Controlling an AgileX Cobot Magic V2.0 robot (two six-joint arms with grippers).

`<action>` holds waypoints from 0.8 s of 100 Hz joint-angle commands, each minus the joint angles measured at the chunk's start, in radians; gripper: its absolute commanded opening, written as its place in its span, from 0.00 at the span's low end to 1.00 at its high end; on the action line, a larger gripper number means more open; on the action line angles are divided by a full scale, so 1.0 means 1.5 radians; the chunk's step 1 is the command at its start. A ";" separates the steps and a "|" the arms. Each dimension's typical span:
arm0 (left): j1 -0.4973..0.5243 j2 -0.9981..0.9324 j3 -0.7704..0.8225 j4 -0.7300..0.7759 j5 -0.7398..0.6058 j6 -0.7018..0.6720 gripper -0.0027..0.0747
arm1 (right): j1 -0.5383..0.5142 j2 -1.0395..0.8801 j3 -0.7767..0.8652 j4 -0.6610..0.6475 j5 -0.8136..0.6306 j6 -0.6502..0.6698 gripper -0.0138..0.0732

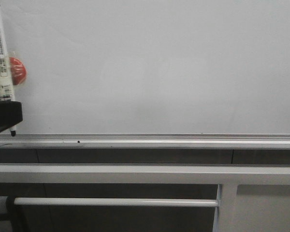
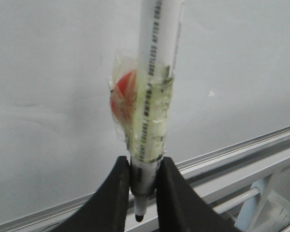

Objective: Write number 1 on whiteboard

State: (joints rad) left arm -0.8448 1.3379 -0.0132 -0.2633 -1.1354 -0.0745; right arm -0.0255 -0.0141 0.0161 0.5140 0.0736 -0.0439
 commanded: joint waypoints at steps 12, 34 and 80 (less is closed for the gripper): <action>-0.022 -0.088 -0.003 -0.016 -0.102 0.003 0.01 | -0.002 -0.006 0.014 0.002 -0.041 -0.002 0.09; -0.025 -0.170 -0.003 -0.016 -0.004 0.031 0.01 | -0.002 -0.006 0.014 0.002 -0.041 -0.002 0.09; -0.025 -0.341 -0.046 0.023 0.278 0.106 0.01 | -0.002 -0.006 0.014 0.002 -0.041 -0.002 0.09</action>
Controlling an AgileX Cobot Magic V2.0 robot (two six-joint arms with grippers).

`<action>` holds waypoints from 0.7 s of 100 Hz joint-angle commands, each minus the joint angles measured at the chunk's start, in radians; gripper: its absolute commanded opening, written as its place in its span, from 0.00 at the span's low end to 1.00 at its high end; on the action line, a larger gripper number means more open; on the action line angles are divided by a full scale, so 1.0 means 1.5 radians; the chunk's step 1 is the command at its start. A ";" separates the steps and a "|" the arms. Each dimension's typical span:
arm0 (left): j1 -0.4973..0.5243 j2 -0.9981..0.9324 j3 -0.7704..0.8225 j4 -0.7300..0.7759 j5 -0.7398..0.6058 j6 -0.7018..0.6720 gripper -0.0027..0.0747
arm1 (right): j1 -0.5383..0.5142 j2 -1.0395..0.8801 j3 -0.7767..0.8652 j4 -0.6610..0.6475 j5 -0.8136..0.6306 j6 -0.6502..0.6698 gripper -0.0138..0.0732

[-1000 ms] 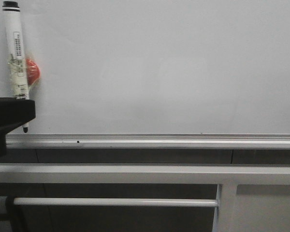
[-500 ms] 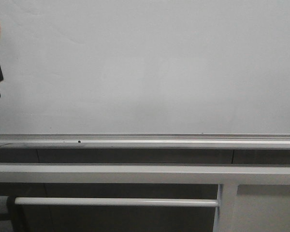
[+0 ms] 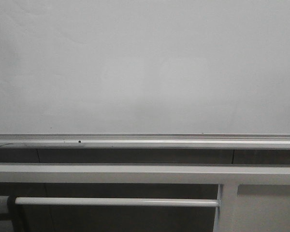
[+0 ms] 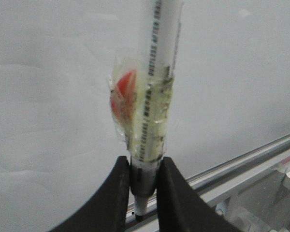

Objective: Write number 1 on whiteboard

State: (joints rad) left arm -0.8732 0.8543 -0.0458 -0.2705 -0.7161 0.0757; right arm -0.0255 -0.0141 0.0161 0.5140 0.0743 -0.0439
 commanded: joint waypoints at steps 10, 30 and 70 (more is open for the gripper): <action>-0.006 -0.043 -0.025 0.054 0.064 0.006 0.01 | -0.002 -0.006 0.014 0.002 -0.041 -0.002 0.09; -0.006 -0.100 -0.030 0.071 0.142 -0.001 0.01 | -0.002 -0.006 0.014 0.002 -0.041 -0.002 0.09; -0.006 -0.177 -0.037 0.082 0.235 -0.003 0.01 | -0.002 -0.006 0.014 0.002 -0.041 -0.002 0.09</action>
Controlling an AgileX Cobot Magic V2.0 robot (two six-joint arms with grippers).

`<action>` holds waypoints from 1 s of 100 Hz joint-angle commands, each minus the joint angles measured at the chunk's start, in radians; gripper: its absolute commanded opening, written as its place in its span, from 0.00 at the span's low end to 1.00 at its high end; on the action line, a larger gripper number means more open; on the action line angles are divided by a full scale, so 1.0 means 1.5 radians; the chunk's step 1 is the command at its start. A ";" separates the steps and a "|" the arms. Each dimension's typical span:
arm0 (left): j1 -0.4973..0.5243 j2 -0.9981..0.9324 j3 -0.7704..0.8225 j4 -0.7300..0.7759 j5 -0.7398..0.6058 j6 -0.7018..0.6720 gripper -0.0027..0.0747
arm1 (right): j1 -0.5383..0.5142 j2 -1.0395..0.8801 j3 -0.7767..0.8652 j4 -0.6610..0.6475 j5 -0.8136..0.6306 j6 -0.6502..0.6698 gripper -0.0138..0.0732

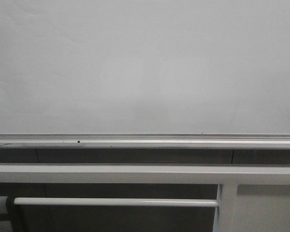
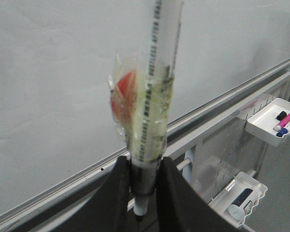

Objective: Write number 1 on whiteboard

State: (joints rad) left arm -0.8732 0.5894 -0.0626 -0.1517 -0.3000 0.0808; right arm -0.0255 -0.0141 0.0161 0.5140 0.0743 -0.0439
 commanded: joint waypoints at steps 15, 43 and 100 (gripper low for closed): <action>-0.006 0.001 -0.026 0.003 -0.042 -0.006 0.01 | -0.002 -0.006 0.014 0.002 -0.041 -0.002 0.09; -0.006 0.001 -0.070 0.052 0.100 -0.006 0.01 | -0.002 -0.006 0.014 0.002 -0.041 -0.002 0.09; -0.006 0.024 -0.159 0.091 0.403 0.010 0.01 | 0.019 -0.006 -0.052 0.224 0.127 -0.124 0.09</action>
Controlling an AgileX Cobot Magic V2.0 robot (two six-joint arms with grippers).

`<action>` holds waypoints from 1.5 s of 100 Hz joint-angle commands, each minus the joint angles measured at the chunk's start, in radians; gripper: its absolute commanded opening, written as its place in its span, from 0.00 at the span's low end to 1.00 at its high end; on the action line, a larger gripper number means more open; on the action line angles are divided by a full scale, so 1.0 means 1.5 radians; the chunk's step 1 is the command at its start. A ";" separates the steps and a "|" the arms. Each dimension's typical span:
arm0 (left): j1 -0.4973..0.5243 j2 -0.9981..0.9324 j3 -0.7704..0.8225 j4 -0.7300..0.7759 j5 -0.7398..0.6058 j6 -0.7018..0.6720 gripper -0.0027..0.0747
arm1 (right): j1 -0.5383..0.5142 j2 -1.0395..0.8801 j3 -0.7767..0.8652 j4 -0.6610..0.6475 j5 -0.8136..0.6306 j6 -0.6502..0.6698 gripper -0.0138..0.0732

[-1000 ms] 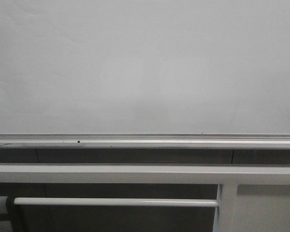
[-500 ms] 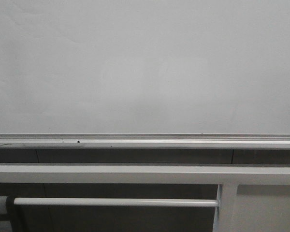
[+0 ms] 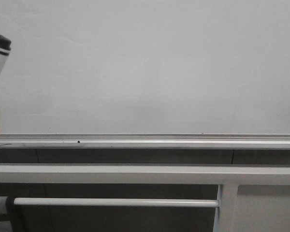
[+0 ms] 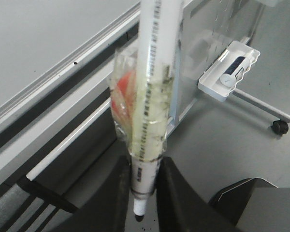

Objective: Write number 1 on whiteboard

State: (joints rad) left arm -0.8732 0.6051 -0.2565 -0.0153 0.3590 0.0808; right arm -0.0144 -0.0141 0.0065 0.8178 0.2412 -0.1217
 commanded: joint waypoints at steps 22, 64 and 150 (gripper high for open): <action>-0.006 0.091 -0.074 -0.006 0.021 0.109 0.01 | 0.045 0.016 -0.089 0.080 0.146 -0.158 0.09; -0.006 0.220 -0.180 -0.003 0.080 0.244 0.01 | 0.050 0.179 -0.185 0.247 0.408 -0.572 0.09; -0.006 0.250 -0.250 -0.002 0.123 0.347 0.01 | 0.061 0.479 -0.280 0.381 0.513 -0.784 0.09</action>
State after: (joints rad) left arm -0.8732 0.9639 -0.5926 -0.0115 0.5768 0.5694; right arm 0.0739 0.6682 -0.3786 1.2716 0.9947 -1.2097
